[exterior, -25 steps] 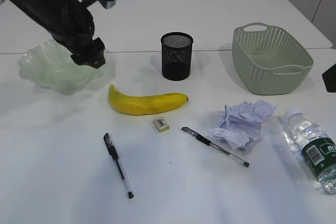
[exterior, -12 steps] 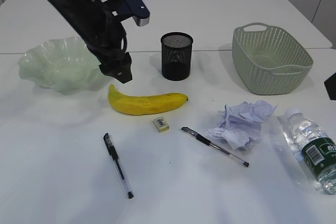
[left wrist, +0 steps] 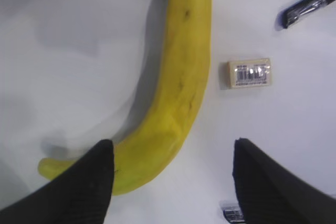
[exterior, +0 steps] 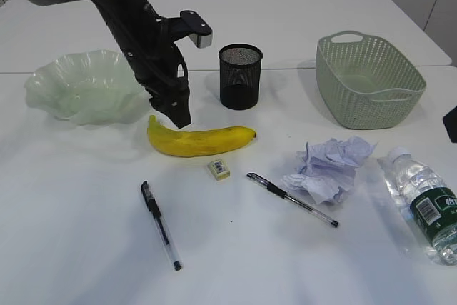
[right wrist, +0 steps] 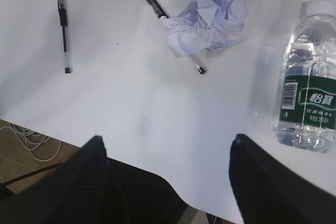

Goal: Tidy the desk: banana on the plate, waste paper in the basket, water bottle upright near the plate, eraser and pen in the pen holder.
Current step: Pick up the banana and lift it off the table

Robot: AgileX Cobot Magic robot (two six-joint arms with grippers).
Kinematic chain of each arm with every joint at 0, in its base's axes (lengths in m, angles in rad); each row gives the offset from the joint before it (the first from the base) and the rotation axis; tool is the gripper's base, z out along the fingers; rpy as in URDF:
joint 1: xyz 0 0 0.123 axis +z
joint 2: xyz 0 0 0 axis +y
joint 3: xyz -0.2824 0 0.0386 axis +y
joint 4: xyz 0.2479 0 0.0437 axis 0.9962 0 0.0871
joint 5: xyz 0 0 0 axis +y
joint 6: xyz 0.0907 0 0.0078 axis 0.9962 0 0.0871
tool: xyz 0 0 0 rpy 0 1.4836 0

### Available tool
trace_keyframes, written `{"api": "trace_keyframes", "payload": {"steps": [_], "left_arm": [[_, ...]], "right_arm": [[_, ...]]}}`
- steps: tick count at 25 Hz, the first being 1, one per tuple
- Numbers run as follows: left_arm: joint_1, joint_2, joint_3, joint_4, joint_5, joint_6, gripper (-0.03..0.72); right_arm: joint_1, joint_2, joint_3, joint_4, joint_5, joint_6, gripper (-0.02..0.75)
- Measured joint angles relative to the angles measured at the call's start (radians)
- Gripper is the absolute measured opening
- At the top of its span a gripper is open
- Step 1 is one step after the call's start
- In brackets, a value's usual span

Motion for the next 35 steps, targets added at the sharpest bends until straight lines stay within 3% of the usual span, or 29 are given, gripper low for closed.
{"api": "trace_keyframes", "payload": {"steps": [24, 31, 35], "left_arm": [[0.014, 0.133, -0.006, 0.002, -0.08, 0.085, 0.465], [0.014, 0.164, -0.008, -0.002, -0.08, 0.087, 0.415], [0.014, 0.164, -0.03, -0.004, -0.067, 0.087, 0.323]], "right_arm": [[0.0, 0.0, -0.002, 0.0, 0.003, 0.0, 0.536], [0.0, 0.0, -0.002, 0.0, 0.005, 0.0, 0.536], [0.0, 0.0, -0.002, 0.0, 0.005, 0.0, 0.536]]}}
